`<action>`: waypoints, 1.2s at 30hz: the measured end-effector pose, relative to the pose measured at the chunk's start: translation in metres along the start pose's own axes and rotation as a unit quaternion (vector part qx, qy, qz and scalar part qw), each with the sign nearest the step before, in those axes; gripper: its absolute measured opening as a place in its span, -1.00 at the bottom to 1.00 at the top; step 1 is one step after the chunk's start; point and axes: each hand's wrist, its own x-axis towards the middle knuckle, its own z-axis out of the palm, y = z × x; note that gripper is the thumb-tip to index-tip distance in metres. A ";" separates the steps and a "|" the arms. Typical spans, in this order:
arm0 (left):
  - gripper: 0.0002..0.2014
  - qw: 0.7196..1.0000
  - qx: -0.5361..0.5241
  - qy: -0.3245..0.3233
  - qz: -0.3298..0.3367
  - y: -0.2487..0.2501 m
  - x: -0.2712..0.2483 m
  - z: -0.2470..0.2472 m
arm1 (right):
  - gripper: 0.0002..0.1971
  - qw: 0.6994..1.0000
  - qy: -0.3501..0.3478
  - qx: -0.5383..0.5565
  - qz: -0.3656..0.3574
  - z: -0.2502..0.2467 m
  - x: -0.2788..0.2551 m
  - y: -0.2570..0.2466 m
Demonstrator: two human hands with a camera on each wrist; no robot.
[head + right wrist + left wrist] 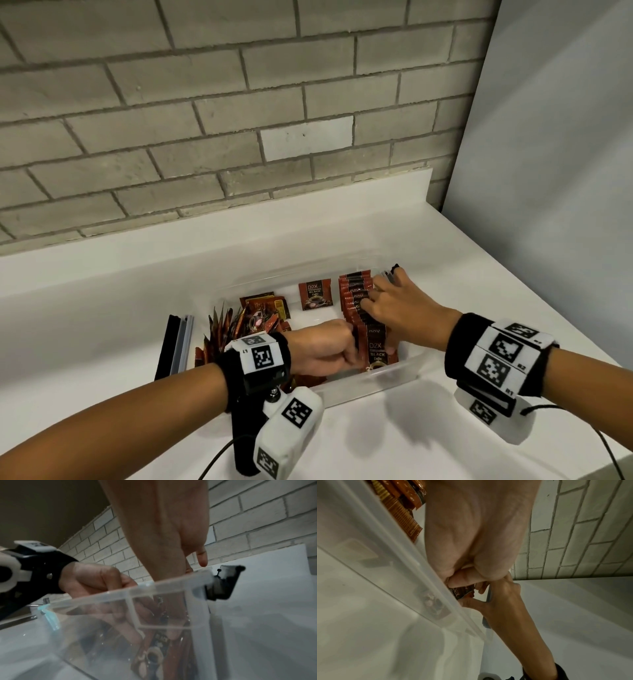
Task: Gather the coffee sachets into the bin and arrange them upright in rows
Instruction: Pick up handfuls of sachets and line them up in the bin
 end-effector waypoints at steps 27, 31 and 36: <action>-0.35 0.992 0.044 0.116 -0.005 0.006 0.027 -0.010 | -0.59 0.999 -0.009 0.031 0.013 -0.004 -0.018 -0.003; -0.56 0.985 0.104 0.135 -0.025 0.013 0.019 -0.019 | -0.49 0.994 -0.060 0.096 0.004 -0.012 -0.020 0.001; -0.61 0.976 0.181 0.121 -0.002 0.037 -0.019 -0.038 | -0.70 0.975 -0.020 0.221 -0.008 -0.030 -0.009 0.008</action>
